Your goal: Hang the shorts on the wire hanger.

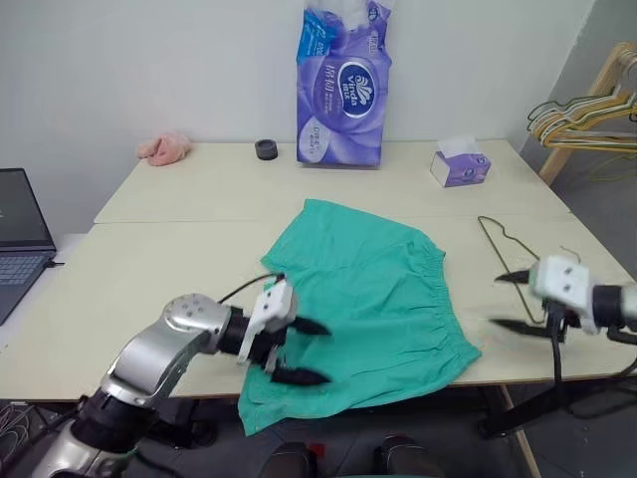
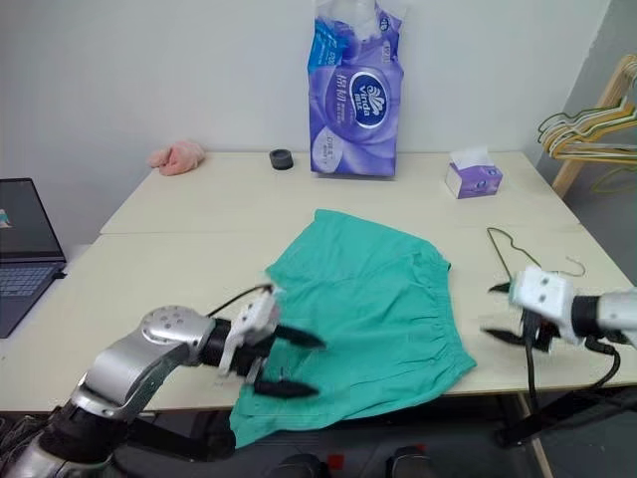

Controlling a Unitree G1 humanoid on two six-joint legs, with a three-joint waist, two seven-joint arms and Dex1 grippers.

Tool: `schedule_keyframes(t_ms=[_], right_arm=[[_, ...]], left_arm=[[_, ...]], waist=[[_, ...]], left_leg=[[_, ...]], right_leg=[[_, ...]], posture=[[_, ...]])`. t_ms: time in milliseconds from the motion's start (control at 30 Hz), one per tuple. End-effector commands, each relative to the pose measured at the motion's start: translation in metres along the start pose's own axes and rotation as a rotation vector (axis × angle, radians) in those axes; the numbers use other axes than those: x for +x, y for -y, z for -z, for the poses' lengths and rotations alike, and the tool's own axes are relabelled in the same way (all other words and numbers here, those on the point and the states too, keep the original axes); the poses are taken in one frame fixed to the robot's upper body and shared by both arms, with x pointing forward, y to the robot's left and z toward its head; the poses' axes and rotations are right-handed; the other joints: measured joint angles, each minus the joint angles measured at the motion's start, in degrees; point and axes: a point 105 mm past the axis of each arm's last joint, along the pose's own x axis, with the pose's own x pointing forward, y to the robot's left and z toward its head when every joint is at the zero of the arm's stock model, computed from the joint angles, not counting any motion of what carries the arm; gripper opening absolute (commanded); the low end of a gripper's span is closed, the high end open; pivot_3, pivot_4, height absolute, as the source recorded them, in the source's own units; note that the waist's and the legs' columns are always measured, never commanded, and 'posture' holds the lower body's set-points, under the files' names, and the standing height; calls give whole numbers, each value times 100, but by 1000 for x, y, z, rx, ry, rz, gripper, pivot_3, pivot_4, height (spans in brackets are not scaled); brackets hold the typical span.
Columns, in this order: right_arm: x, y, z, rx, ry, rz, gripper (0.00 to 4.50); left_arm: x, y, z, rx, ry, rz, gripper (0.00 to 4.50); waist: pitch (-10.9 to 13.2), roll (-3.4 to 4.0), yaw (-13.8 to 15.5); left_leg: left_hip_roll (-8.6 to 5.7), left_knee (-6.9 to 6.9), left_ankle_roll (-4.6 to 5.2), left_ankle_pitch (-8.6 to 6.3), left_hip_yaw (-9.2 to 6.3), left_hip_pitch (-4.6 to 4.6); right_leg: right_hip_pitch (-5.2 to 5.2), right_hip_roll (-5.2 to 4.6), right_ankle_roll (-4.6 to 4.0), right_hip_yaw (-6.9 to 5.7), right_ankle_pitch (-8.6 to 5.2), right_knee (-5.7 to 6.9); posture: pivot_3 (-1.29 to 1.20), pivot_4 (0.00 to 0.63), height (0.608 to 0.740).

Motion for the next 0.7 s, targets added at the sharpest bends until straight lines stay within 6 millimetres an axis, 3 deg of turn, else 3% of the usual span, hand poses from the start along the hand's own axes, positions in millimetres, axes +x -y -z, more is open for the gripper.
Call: schedule_keyframes(t_ms=[33, 133, 267, 433, 700], right_arm=[[-8, 38, 18, 237, 17, 330, 3747], [-11, 58, 48, 359, -77, 588, 3747], [-7, 66, 72, 509, -131, 672, 3747], [0, 69, 94, 540, -238, 676, 3747], [17, 48, 123, 729, -350, 562, 3747]], left_arm=[[6, -26, -22, 69, 60, -187, 4142], [17, -37, -28, 186, 42, -268, 4142], [27, -32, -37, 203, 59, -229, 4142], [31, -27, -43, 235, 54, -183, 4142], [33, -25, -46, 257, 52, -161, 4142]], waist=[[-1, 0, -1], [-1, 5, -21], [3, 27, -39], [3, 29, -119], [3, 30, -168]], left_leg=[[-1, -2, 0, 0, -1, 0], [-6, -3, -1, 0, 0, -4], [-8, -6, -2, 0, 13, -7], [-8, -7, -1, 0, 16, -6], [-10, -7, 1, -1, 19, -6]], right_leg=[[1, 0, 0, 1, 1, -2], [-5, 0, -8, 7, 10, 0], [-12, 1, -22, 16, 18, 0], [-11, 13, -11, 17, 12, -1], [-8, 19, -2, 17, 8, -4]], posture=[[-85, 61, 740], [-93, 62, 740], [-102, 63, 740], [-109, 62, 740], [-101, 63, 740]])
